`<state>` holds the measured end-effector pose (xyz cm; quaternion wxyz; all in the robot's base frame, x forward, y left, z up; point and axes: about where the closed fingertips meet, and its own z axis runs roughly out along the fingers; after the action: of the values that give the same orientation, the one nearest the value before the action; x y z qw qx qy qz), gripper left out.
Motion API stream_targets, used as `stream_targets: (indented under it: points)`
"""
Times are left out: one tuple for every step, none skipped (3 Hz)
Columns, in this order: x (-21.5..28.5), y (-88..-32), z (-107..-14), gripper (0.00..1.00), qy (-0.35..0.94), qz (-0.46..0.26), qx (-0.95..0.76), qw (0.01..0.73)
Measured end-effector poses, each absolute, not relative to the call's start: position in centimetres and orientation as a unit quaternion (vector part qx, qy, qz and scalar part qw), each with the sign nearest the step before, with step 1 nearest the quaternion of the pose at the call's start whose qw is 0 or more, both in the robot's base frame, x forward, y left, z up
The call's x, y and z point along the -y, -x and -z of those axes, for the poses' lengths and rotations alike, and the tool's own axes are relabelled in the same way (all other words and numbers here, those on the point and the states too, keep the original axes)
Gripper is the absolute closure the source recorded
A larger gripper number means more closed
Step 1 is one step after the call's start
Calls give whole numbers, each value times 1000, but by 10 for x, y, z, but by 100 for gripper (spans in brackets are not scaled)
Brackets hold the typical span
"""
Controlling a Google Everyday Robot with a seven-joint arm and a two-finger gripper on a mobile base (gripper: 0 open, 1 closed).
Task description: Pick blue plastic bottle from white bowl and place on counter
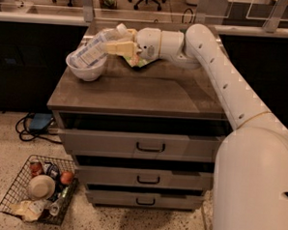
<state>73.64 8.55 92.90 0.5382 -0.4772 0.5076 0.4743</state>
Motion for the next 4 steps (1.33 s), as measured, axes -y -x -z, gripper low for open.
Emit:
stream_targets:
  points:
    - [-78,-734,-961,100,490,-447,-534,525]
    - [-70,-727,-999,100,505,-413,-567,504]
    - [-56,-716,-1043,100,511,-387,-598,482]
    - [-38,-707,-1076,100,509,-360,-629,465]
